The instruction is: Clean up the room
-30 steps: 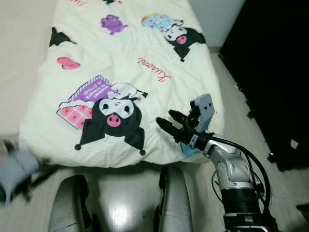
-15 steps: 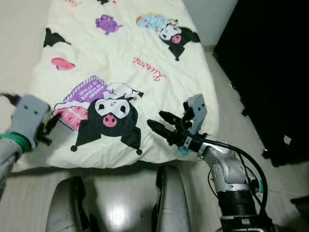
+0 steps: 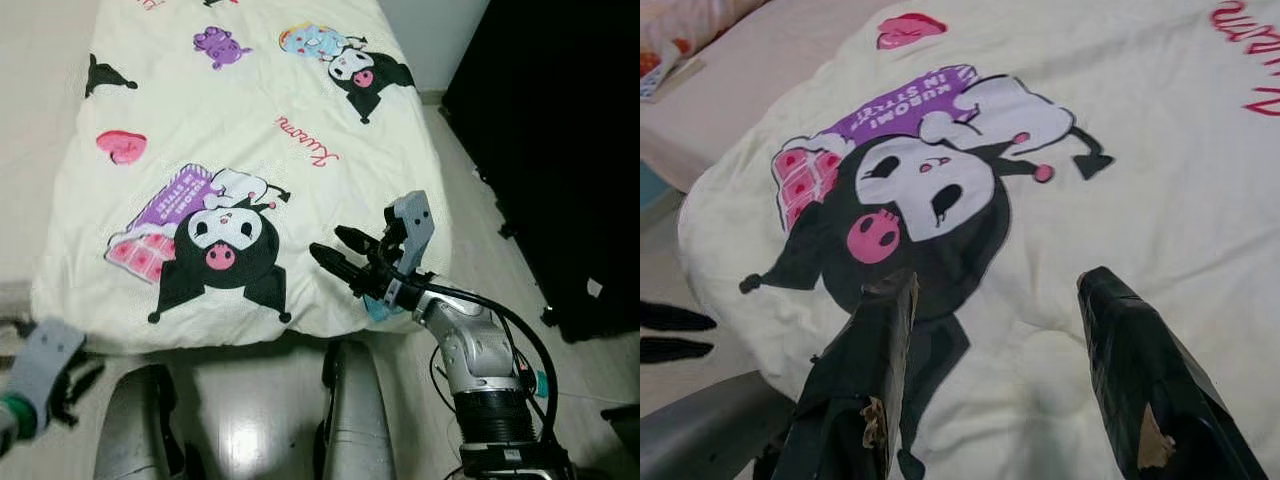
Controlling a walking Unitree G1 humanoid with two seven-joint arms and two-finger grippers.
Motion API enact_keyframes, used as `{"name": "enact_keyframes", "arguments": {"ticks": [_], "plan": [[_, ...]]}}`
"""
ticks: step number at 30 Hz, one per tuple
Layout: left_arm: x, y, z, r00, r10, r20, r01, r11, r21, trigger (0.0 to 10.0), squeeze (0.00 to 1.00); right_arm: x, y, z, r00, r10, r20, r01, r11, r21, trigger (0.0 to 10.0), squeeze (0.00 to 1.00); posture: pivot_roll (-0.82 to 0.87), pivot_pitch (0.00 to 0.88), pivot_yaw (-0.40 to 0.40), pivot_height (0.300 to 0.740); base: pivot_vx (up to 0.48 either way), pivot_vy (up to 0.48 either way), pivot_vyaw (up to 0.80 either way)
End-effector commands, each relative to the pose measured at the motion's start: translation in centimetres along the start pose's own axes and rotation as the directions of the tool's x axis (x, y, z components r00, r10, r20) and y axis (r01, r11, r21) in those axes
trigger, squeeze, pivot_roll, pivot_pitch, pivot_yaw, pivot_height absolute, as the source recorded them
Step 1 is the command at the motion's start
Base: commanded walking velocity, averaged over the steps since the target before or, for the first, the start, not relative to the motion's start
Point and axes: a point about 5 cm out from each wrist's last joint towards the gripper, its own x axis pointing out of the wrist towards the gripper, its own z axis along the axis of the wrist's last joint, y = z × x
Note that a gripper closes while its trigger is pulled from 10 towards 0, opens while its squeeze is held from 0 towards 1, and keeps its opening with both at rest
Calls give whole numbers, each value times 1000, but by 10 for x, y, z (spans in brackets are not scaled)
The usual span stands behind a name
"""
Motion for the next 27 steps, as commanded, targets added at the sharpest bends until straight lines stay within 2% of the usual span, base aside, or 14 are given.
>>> {"name": "enact_keyframes", "arguments": {"ticks": [1,3,4,5,7,9,10,12,13,14,16,19,25,27], "plan": [[-4,1,6,1000,1,24,-1,1000,-4,10000,0,1,1,-4,1000,10,-15,-10,1000,11,10000,0,39,165,-23,499,0,0,0],[-13,10,29,990,3,144,4,999,-52,10000,0,2,1,0,1000,17,-6,-17,1000,6,10000,0,45,160,-27,499,0,0,0],[-13,10,29,990,3,144,4,999,-52,10000,0,2,1,0,1000,17,-6,-17,1000,6,10000,0,45,160,-27,499,0,0,0],[-24,17,51,967,-18,252,48,992,-113,10000,0,2,1,2,1000,22,1,-22,1000,4,10000,0,49,156,-30,499,0,0,0],[-24,17,51,967,-18,252,48,992,-113,10000,0,2,1,2,1000,22,1,-22,1000,4,10000,0,49,156,-30,499,0,0,0],[-60,31,101,864,-88,496,181,973,-143,10000,0,1,4,9,999,37,24,-36,999,-4,10000,0,65,149,-39,499,0,0,0],[-60,31,101,864,-88,496,181,973,-143,10000,0,1,4,9,999,37,24,-36,999,-4,10000,0,65,149,-39,499,0,0,0],[-86,29,143,732,-135,668,263,960,-94,10000,0,5,10,19,995,19,94,-17,1000,-19,10000,0,70,136,-52,499,0,0,0],[-86,29,143,732,-135,668,263,960,-94,10000,0,5,10,19,995,19,94,-17,1000,-19,10000,0,70,136,-52,499,0,0,0],[-89,24,156,690,-134,712,269,960,-81,10000,0,8,13,24,991,-1,135,4,1000,-22,10000,0,69,134,-53,499,0,0,0],[-79,9,173,660,-80,747,216,972,-87,10000,0,14,19,28,981,-39,190,48,998,-41,10000,0,57,123,-54,499,0,0,0],[-60,-3,183,666,26,745,107,986,-130,10000,0,18,21,30,970,-86,228,101,993,-57,10000,0,50,108,-59,499,0,0,0],[-29,-21,198,663,211,718,-29,966,-257,10000,0,20,23,27,956,-136,260,153,987,-44,10000,0,40,80,-70,499,0,0,0],[-12,-37,203,680,260,685,-86,957,-279,10000,0,21,19,24,951,-172,259,189,981,-44,10000,0,26,65,-70,499,0,0,0]]}}
